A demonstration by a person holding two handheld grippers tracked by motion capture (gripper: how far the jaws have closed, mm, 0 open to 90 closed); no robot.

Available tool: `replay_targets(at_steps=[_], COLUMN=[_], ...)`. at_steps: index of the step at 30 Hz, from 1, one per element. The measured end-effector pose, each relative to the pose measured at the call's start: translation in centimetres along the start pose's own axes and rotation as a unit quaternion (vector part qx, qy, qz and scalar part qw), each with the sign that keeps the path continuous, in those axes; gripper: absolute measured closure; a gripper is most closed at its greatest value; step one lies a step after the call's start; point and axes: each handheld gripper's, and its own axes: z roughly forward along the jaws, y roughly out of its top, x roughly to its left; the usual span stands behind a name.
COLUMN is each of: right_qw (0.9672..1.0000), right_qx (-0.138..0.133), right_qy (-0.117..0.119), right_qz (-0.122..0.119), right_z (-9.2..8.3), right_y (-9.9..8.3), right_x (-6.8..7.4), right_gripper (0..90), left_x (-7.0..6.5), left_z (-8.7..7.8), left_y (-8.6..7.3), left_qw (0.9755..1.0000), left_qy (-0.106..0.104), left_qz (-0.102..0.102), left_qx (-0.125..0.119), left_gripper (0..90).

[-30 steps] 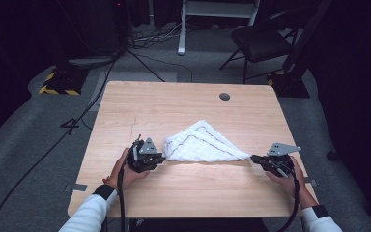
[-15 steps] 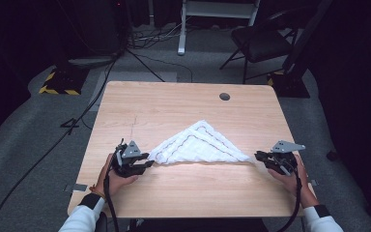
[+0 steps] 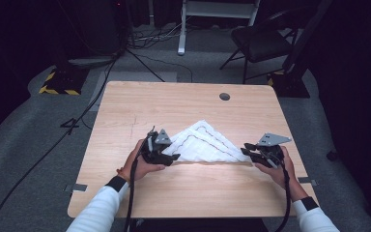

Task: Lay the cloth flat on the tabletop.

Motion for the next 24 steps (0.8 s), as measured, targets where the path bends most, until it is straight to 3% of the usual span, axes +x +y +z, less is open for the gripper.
replay_targets(at_steps=[3, 4, 8, 10, 12, 19, 24], right_qw=[0.9999, 0.9996, 0.9992, 0.9992, 0.9993, 0.9993, 0.9995], right_qx=[0.005, 0.012, 0.021, 0.023, 0.027, 0.028, 0.024], right_qy=[0.006, 0.008, 0.011, 0.01, 0.003, -0.002, -0.007], right_qz=[-0.015, -0.026, -0.031, -0.031, -0.025, -0.024, -0.019], right_z=[0.8, 1.2, 1.4, 1.3, 1.2, 0.8, 0.1], right_y=[0.7, 0.8, 0.5, 0.4, 0.0, -0.5, -0.7], right_x=[0.9, 1.4, 1.7, 1.6, 1.2, 0.7, 0.4], right_gripper=[69.2, 67.7, 65.9, 65.4, 65.0, 65.1, 65.4], left_x=[0.6, 1.0, 1.5, 1.8, 2.0, 1.5, 0.2], left_z=[1.7, 3.0, 4.7, 5.4, 5.3, 4.6, 2.9], left_y=[1.3, 1.8, 1.9, 1.7, 1.6, 1.5, 1.6], left_qw=[0.9999, 0.9995, 0.9982, 0.9972, 0.9972, 0.9983, 0.9995], left_qy=[-0.001, 0.0, 0.014, 0.01, 0.004, -0.003, -0.007], left_qz=[-0.01, -0.019, -0.027, -0.033, -0.037, -0.011, 0.016], left_qx=[0.011, 0.025, 0.052, 0.067, 0.065, 0.056, 0.028], left_gripper=[40.4, 42.5, 47.4, 49.2, 56.9, 81.5, 84.5])
